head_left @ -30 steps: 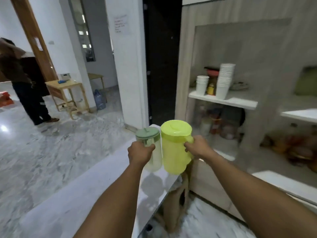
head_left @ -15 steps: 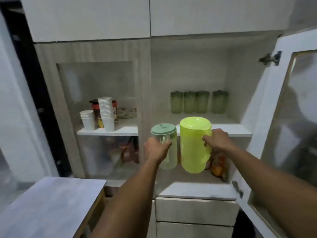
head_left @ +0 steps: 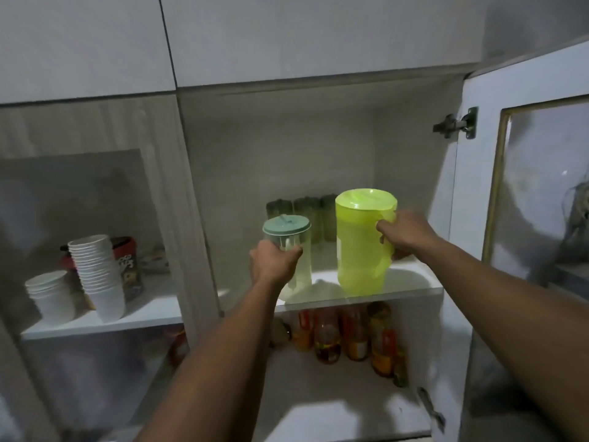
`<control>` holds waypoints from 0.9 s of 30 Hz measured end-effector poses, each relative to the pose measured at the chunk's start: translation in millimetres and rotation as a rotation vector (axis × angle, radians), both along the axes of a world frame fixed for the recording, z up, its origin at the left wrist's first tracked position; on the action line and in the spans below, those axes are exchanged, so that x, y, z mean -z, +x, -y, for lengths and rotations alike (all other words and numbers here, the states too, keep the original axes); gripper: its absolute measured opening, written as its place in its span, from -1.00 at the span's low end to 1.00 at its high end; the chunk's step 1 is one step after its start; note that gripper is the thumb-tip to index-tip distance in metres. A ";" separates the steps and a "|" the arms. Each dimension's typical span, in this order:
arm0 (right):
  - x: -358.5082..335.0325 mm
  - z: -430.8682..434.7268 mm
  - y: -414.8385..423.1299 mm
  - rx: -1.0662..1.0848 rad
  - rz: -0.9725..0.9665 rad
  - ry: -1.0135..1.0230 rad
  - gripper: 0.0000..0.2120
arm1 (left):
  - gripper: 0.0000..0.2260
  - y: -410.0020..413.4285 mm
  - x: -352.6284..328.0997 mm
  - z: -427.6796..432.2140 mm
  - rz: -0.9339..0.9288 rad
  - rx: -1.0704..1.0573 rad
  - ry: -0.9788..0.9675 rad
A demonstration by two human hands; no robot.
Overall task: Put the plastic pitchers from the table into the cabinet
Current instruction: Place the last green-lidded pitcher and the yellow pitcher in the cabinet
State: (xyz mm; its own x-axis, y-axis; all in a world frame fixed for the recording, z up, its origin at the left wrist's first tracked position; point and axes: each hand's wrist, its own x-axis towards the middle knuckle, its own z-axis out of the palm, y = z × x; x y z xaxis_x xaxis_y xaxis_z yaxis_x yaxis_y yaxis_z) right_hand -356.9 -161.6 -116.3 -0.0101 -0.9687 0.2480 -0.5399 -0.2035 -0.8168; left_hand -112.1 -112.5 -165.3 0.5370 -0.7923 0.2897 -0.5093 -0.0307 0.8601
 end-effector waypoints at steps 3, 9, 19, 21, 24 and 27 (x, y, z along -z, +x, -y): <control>0.2 38.8 29.6 -0.009 0.007 -0.017 -0.66 | -0.75 23.8 -2.1 35.0 -0.004 -0.014 0.001; -1.2 96.6 98.4 -0.005 -0.075 -0.090 -0.65 | -0.62 73.4 -8.3 97.3 0.032 -0.084 0.040; 5.6 191.7 166.6 0.040 -0.287 -0.043 -0.68 | -0.69 105.0 -1.6 192.6 0.087 -0.076 0.100; 8.0 215.1 170.8 0.065 -0.329 -0.040 -0.61 | -0.64 107.9 0.1 213.9 0.099 -0.092 0.097; 15.1 250.1 173.7 0.074 -0.329 -0.036 -0.56 | -0.57 110.5 4.6 245.6 0.145 -0.110 0.144; 23.2 272.2 176.5 0.035 -0.297 -0.024 -0.50 | -0.58 113.1 11.7 269.0 0.126 -0.098 0.177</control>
